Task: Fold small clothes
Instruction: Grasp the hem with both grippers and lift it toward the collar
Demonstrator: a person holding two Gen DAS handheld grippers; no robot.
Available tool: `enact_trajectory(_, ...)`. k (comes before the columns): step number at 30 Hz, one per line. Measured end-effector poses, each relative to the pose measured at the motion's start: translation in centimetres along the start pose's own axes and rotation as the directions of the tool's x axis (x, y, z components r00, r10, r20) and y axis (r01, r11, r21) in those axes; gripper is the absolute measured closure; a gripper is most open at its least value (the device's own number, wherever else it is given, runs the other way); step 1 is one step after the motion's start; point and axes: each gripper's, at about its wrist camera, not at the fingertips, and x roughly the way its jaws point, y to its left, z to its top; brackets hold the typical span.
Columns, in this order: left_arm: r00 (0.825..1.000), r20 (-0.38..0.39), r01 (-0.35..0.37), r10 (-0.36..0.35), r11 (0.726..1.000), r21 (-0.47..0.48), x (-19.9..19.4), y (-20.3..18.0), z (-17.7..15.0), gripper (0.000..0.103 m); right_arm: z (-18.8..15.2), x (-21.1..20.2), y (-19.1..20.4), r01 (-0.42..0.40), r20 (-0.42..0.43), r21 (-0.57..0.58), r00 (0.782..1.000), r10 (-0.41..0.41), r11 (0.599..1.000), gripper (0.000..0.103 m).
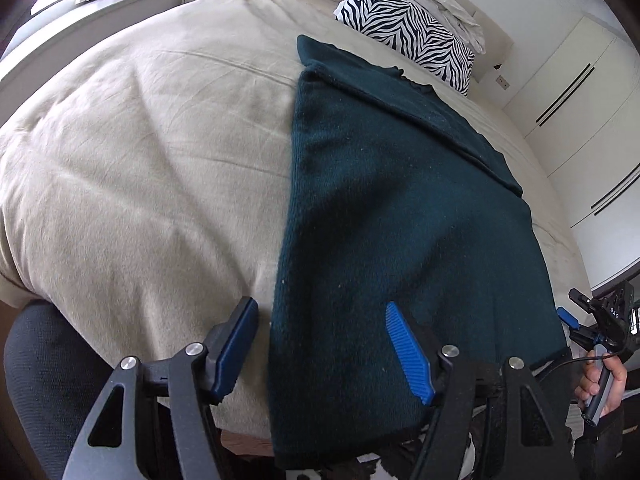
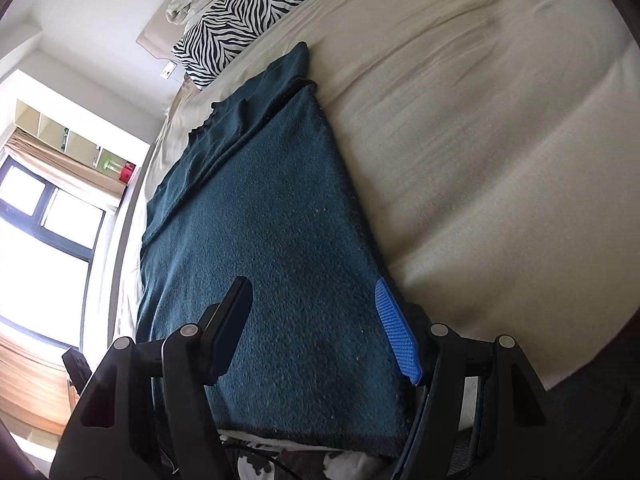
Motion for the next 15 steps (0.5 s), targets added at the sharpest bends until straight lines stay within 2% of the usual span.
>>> enact_trajectory(3,0.999,-0.027,0.040,-0.041,0.999,-0.006,-0.2,0.3,-0.7,0.033,-0.9,-1.0,-0.9,0.040,-0.020,0.013,0.999,-0.039,0.999,0.040)
enact_trajectory(6,0.997,-0.043,0.069,-0.070,0.997,-0.032,-0.5,0.9,-0.9,0.033,-1.9,-1.6,-1.8,0.008,-0.034,0.048,0.999,-0.006,0.999,0.040)
enact_trajectory(10,0.994,-0.077,0.070,-0.072,0.997,-0.020,-0.9,0.9,-1.3,0.033,-2.6,-2.1,-2.5,-0.024,-0.039,0.079,0.999,0.027,0.997,0.040)
enact_trajectory(15,0.992,-0.107,0.070,-0.071,0.997,-0.018,-0.8,0.9,-2.1,0.036,-2.9,-2.5,-2.3,-0.023,-0.049,0.084,0.998,0.027,0.996,0.040)
